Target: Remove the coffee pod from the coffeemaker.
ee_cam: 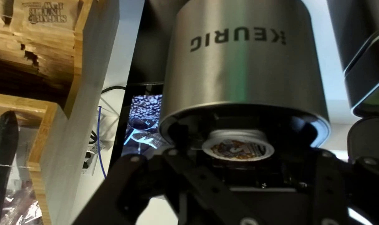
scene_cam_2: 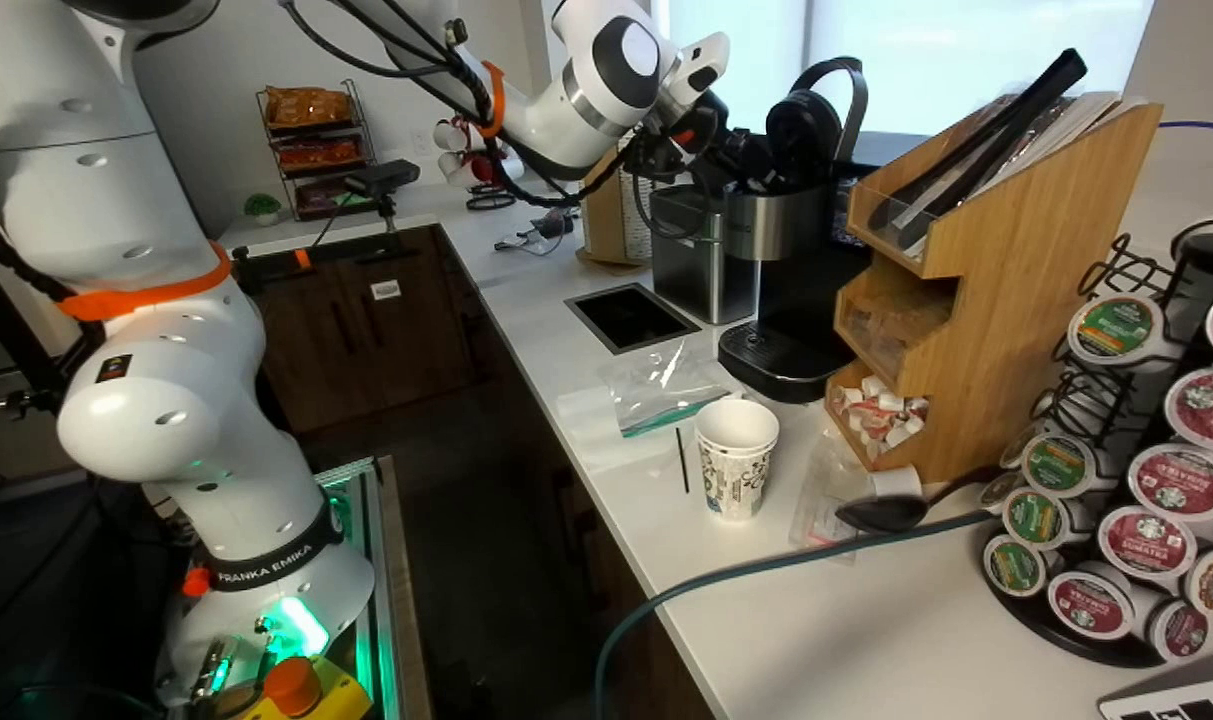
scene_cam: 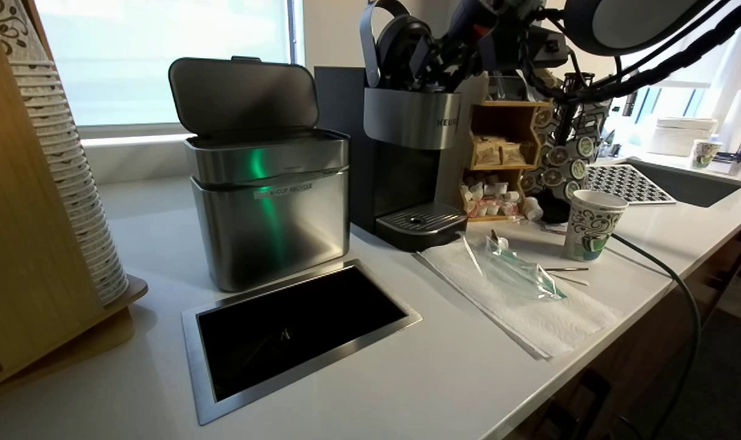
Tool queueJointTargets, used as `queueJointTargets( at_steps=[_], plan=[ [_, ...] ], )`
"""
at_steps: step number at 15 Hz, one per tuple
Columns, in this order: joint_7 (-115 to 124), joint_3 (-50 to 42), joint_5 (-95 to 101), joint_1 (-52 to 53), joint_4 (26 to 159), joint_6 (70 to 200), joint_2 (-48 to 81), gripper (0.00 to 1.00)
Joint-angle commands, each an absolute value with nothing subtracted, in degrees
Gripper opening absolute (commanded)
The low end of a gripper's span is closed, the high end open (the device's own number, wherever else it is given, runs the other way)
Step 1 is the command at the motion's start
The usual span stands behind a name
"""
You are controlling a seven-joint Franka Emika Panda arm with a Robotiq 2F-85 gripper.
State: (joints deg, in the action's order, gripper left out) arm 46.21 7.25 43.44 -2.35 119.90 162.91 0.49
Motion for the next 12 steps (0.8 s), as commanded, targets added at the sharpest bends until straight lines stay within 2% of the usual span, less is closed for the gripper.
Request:
queueJointTargets(
  at_steps=[1,2,7,12],
  plan=[
    [47.1,7.2,44.8,-2.4,118.9,164.0,1.6,0.45],
    [47.2,7.3,44.8,-2.3,118.9,163.7,1.6,0.37],
    [47.6,7.1,49.2,-2.5,118.5,167.4,1.0,0.28],
    [47.7,6.9,50.1,-2.5,118.2,170.1,-0.8,0.28]
  ],
)
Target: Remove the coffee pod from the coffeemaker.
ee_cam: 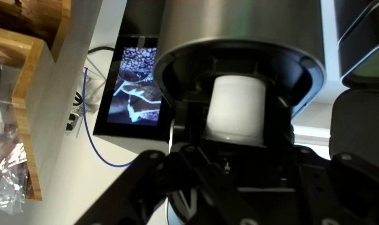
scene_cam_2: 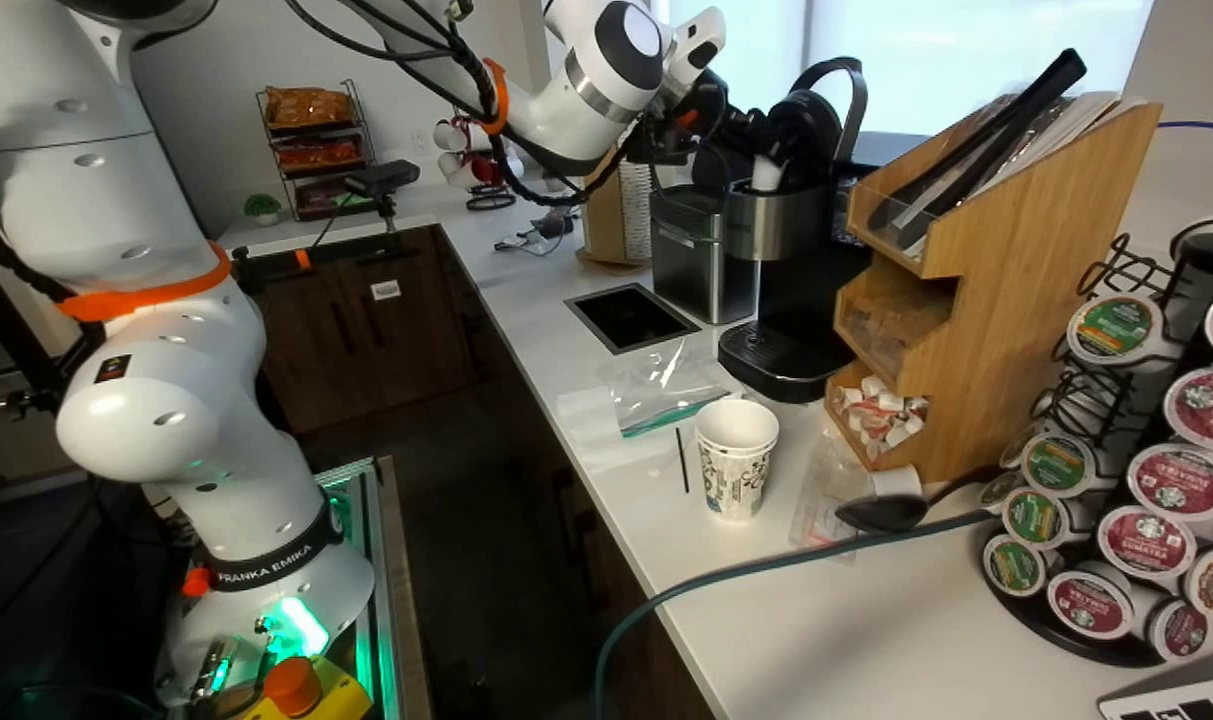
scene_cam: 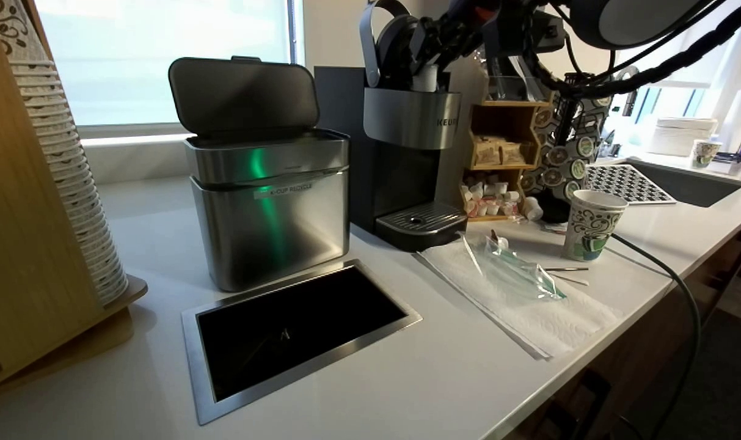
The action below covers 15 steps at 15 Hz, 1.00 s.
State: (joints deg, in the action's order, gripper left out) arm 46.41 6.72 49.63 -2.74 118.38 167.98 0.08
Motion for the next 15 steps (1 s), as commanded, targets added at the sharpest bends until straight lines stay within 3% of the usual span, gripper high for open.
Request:
queueJointTargets(
  at_steps=[1,8,11,15],
  plan=[
    [46.6,7.0,48.6,-2.5,118.7,170.0,-1.5,0.28],
    [32.8,5.7,28.2,1.7,131.5,173.7,-13.5,0.28],
    [28.5,2.9,21.7,5.8,138.2,168.3,-23.1,0.28],
    [33.9,5.5,27.5,-1.2,142.0,156.7,-34.9,0.28]
  ],
)
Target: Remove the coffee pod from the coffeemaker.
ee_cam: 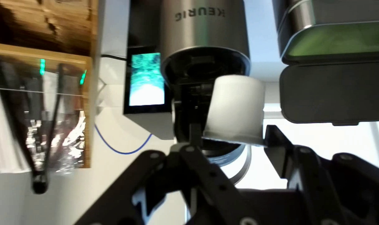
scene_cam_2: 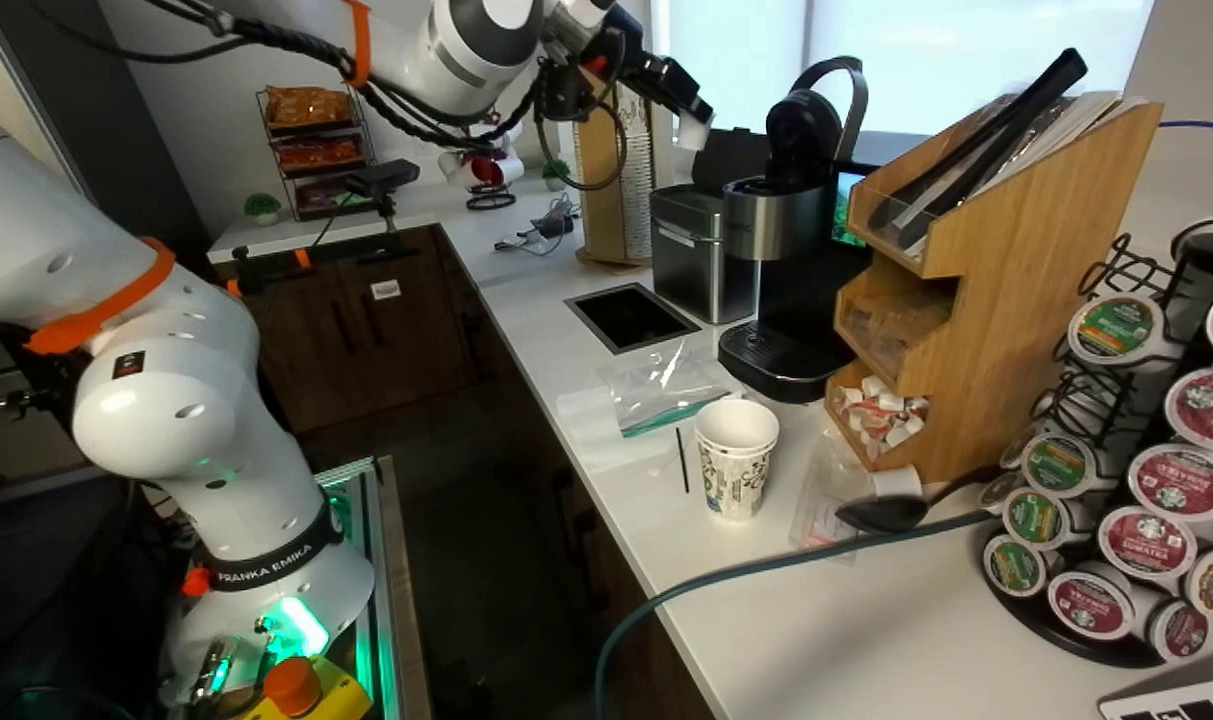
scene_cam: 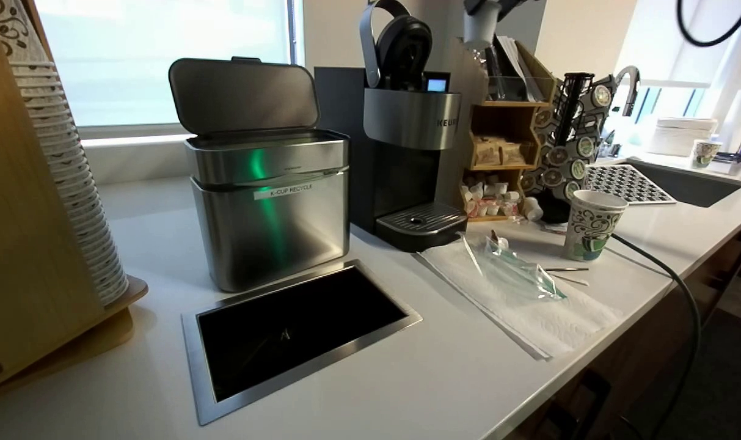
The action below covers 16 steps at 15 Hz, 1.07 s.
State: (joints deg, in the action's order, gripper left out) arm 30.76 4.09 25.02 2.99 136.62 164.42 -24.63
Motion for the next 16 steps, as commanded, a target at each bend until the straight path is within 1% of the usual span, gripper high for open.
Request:
queueJointTargets(
  at_steps=[1,3,6,10,16],
  plan=[
    [31.7,9.7,24.3,-7.1,142.8,154.8,-37.4,0.28],
    [31.8,10.1,24.0,-11.3,143.1,150.6,-39.9,0.28],
    [31.2,10.4,22.5,-15.0,144.1,144.8,-39.2,0.28],
    [29.4,9.2,17.8,-12.2,146.9,140.5,-34.7,0.28],
    [30.1,10.0,14.6,-9.3,149.0,142.2,-27.9,0.28]
  ],
)
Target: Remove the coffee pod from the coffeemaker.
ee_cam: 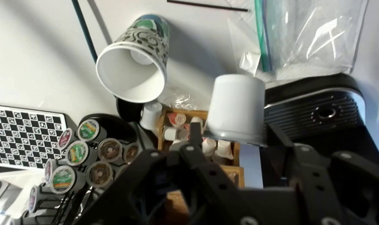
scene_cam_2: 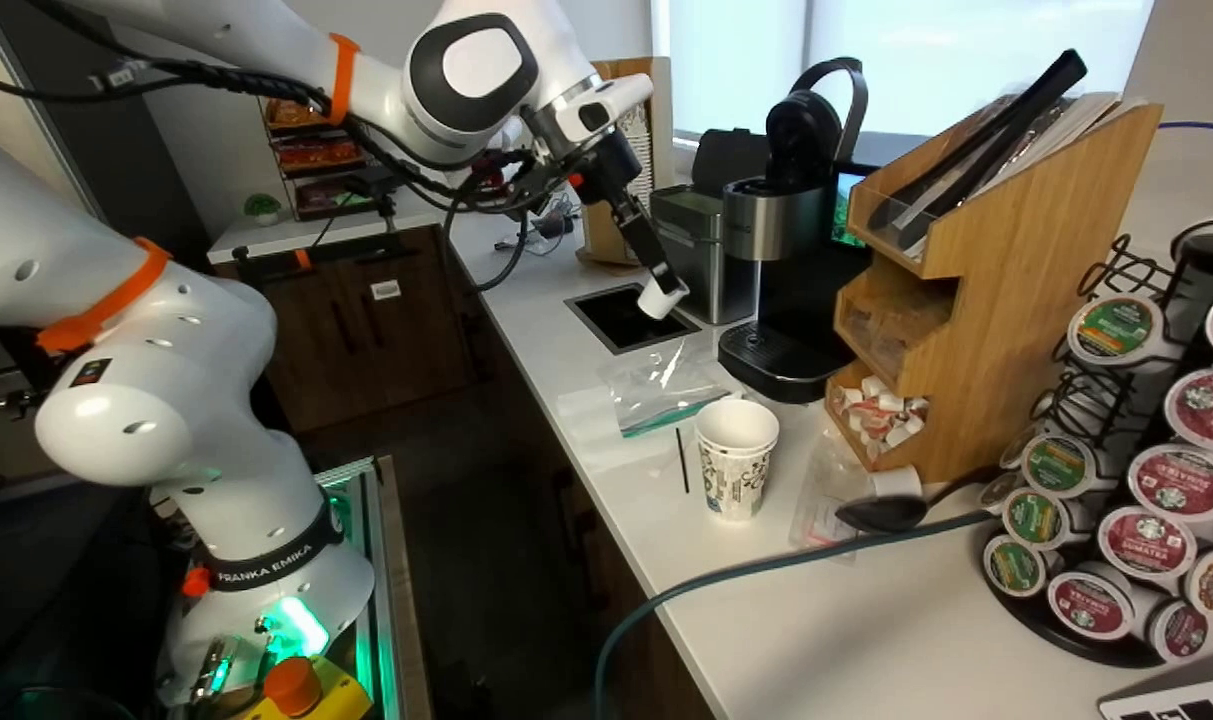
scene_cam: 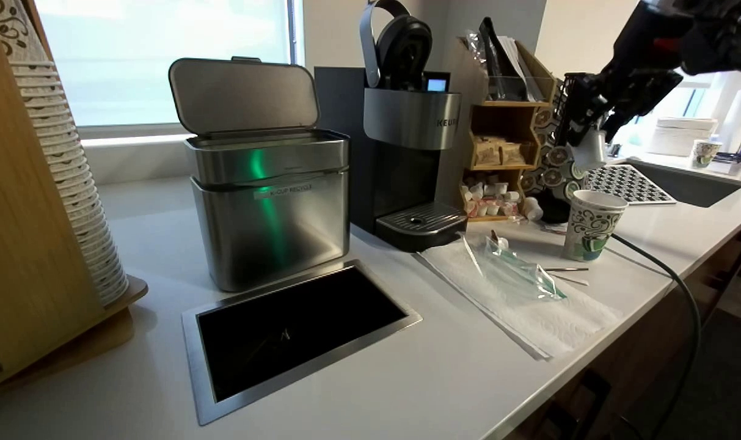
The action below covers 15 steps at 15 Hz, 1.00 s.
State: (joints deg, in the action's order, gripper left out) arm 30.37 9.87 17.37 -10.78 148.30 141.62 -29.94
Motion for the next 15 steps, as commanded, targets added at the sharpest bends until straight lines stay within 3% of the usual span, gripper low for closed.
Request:
queueJointTargets(
  at_steps=[1,2,5,6,15],
  plan=[
    [27.8,7.9,10.6,-6.7,148.6,143.2,-26.9,0.28],
    [29.8,9.9,14.8,-9.7,148.4,141.7,-28.2,0.53],
    [28.9,9.1,12.1,-7.9,148.4,142.2,-27.1,0.53],
    [28.8,9.0,12.0,-7.8,148.4,142.2,-27.0,0.28],
    [61.0,26.1,44.2,-23.0,156.8,152.5,-24.7,0.28]
  ],
)
